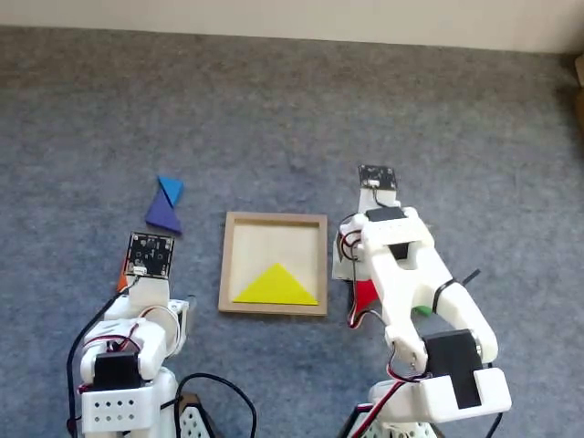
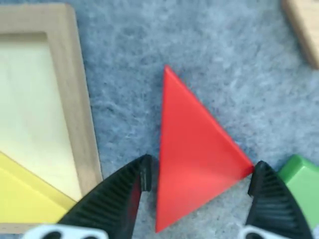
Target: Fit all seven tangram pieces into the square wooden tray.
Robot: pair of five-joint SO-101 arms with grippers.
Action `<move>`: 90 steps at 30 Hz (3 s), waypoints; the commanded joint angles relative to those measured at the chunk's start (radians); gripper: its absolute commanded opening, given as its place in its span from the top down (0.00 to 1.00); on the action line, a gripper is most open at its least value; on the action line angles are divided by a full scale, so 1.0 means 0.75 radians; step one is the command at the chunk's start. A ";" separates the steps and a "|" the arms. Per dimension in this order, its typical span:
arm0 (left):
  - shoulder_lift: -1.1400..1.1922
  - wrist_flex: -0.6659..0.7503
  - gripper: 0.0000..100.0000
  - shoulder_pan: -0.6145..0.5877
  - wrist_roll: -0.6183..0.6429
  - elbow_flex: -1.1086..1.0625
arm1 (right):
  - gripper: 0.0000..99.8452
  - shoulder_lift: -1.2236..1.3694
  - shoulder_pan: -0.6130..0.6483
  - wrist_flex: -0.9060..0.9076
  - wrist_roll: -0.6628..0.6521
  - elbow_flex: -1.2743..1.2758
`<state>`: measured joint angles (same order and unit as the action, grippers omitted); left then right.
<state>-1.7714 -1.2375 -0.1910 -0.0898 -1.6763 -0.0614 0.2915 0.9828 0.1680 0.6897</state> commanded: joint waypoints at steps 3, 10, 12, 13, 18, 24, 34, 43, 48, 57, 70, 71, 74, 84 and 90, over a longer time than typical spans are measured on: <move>-0.066 -0.006 0.79 -0.007 0.012 -0.028 | 0.70 -0.040 0.009 -0.021 -0.020 0.003; -0.066 -0.006 0.79 -0.007 0.012 -0.028 | 0.70 0.177 0.011 0.044 -0.082 -0.048; -0.066 -0.006 0.79 -0.007 0.012 -0.028 | 0.70 0.187 0.011 0.081 -0.084 -0.118; -0.066 -0.006 0.79 -0.007 0.012 -0.028 | 0.70 0.185 0.011 0.093 -0.084 -0.148; -0.066 -0.006 0.79 -0.007 0.012 -0.028 | 0.70 0.187 0.009 0.099 -0.084 -0.175; -0.066 -0.006 0.79 -0.007 0.012 -0.028 | 0.79 0.185 0.009 0.097 -0.086 -0.185; -0.066 -0.006 0.79 -0.007 0.012 -0.028 | 0.79 -0.021 0.007 0.177 -0.086 -0.157; -0.066 -0.006 0.79 -0.007 0.012 -0.028 | 0.79 -0.114 0.009 0.175 -0.086 -0.093; -0.066 -0.006 0.79 -0.007 0.012 -0.028 | 0.76 -0.101 0.009 0.185 -0.088 -0.093; -0.066 -0.006 0.79 -0.007 0.012 -0.028 | 0.62 0.060 0.017 0.285 -0.176 -0.320; -0.066 -0.006 0.79 -0.007 0.012 -0.028 | 0.62 0.422 0.060 0.418 -0.180 -0.658; -0.066 -0.006 0.79 -0.007 0.012 -0.028 | 0.62 0.422 0.060 0.404 -0.180 -0.641; -0.066 -0.006 0.79 -0.007 0.012 -0.028 | 0.62 0.427 0.060 0.332 -0.180 -0.566; -0.066 -0.006 0.79 -0.007 0.012 -0.028 | 0.62 0.427 0.054 0.271 -0.180 -0.467; -0.066 -0.006 0.79 -0.007 0.012 -0.028 | 0.62 0.429 0.054 0.269 -0.192 -0.476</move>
<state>-1.7714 -1.2375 -0.1910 -0.0898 -1.6763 0.2670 0.3253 1.1991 0.0437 0.3322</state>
